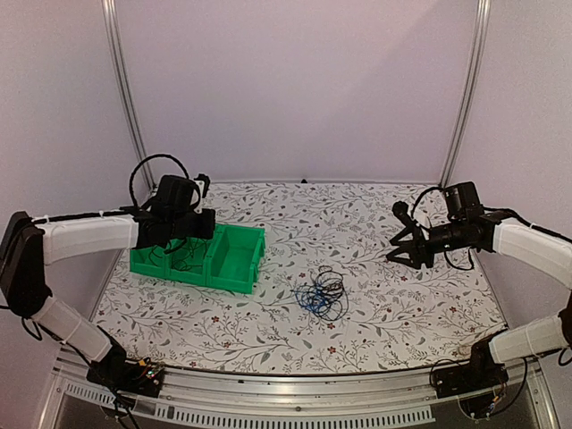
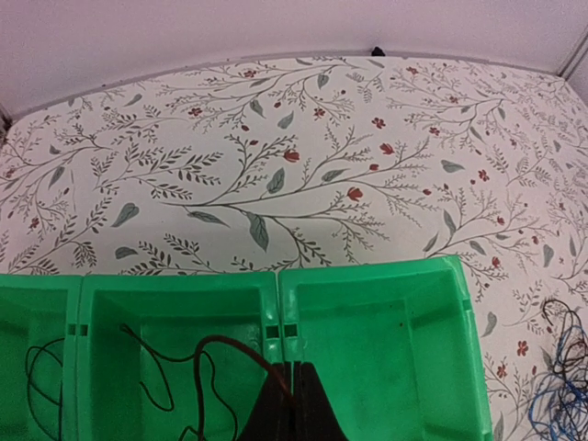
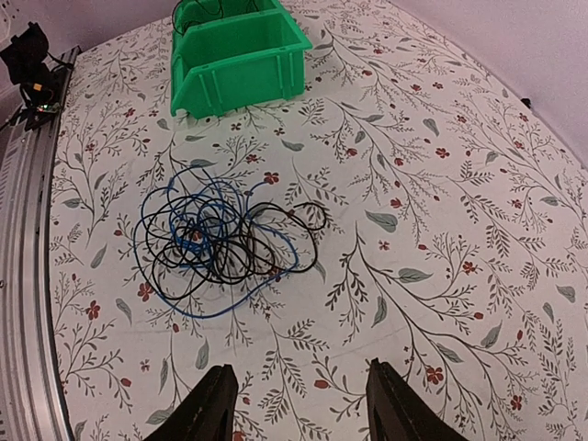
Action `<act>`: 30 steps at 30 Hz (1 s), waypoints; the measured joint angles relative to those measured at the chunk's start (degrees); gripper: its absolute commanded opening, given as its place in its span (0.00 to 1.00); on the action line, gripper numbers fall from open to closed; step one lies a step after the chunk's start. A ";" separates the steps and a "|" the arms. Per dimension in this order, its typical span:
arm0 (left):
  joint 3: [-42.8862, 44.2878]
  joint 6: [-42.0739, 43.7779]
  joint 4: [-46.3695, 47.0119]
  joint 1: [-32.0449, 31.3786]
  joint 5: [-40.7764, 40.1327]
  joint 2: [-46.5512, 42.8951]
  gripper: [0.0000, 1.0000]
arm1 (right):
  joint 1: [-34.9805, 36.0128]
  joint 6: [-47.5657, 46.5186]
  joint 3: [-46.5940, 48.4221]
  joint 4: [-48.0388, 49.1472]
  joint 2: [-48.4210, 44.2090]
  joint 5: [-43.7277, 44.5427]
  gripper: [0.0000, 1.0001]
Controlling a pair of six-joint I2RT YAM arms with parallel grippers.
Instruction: Untangle the cables
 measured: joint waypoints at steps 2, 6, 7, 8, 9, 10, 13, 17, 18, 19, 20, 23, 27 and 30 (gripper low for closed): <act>-0.02 -0.55 0.90 0.00 1.20 1.62 0.00 | 0.00 -0.04 0.07 -0.24 0.35 0.00 0.52; -0.02 -1.73 2.03 0.11 1.92 4.66 0.00 | 0.00 -0.22 0.20 -0.76 0.81 0.00 0.52; -0.02 -2.01 2.21 0.17 1.88 5.29 0.00 | 0.00 -0.26 0.20 -0.83 0.92 0.00 0.52; -0.02 -2.49 2.27 0.35 1.64 6.08 0.00 | 0.00 -0.28 0.20 -0.92 1.05 0.00 0.52; -0.02 -2.86 2.25 0.57 1.31 6.71 0.00 | 0.00 -0.31 0.22 -0.98 1.14 0.00 0.53; 0.02 -3.34 2.19 0.81 0.98 7.21 0.00 | 0.00 -0.37 0.24 -1.11 1.27 0.00 0.53; 0.48 -4.81 1.31 1.70 -0.44 8.96 0.00 | 0.00 -0.48 0.33 -1.62 1.68 0.00 0.53; 0.52 -6.40 -0.13 2.14 -1.27 9.62 0.00 | 0.00 -0.85 0.35 -2.14 2.23 0.00 0.53; 0.52 -6.71 -0.15 2.14 -1.27 9.62 0.00 | 0.00 -0.96 0.42 -2.25 2.36 0.02 0.53; 0.52 -7.08 -0.15 2.14 -1.27 9.62 0.00 | 0.00 -1.07 0.48 -2.36 2.45 0.00 0.53; 0.50 -7.32 -0.17 2.14 -1.22 9.62 0.00 | 0.00 -1.18 0.66 -2.54 2.56 0.00 0.53; 0.50 -7.76 -0.20 2.14 -0.98 9.68 0.00 | 0.00 -1.36 1.20 -2.64 2.95 0.00 0.53; 0.50 -7.89 -0.31 2.32 -0.48 10.78 0.00 | 0.00 -1.44 1.27 -2.93 3.34 0.00 0.54; 1.22 -7.91 -1.81 2.80 -0.22 12.22 0.19 | 0.00 -1.51 1.27 -2.99 3.58 0.00 0.54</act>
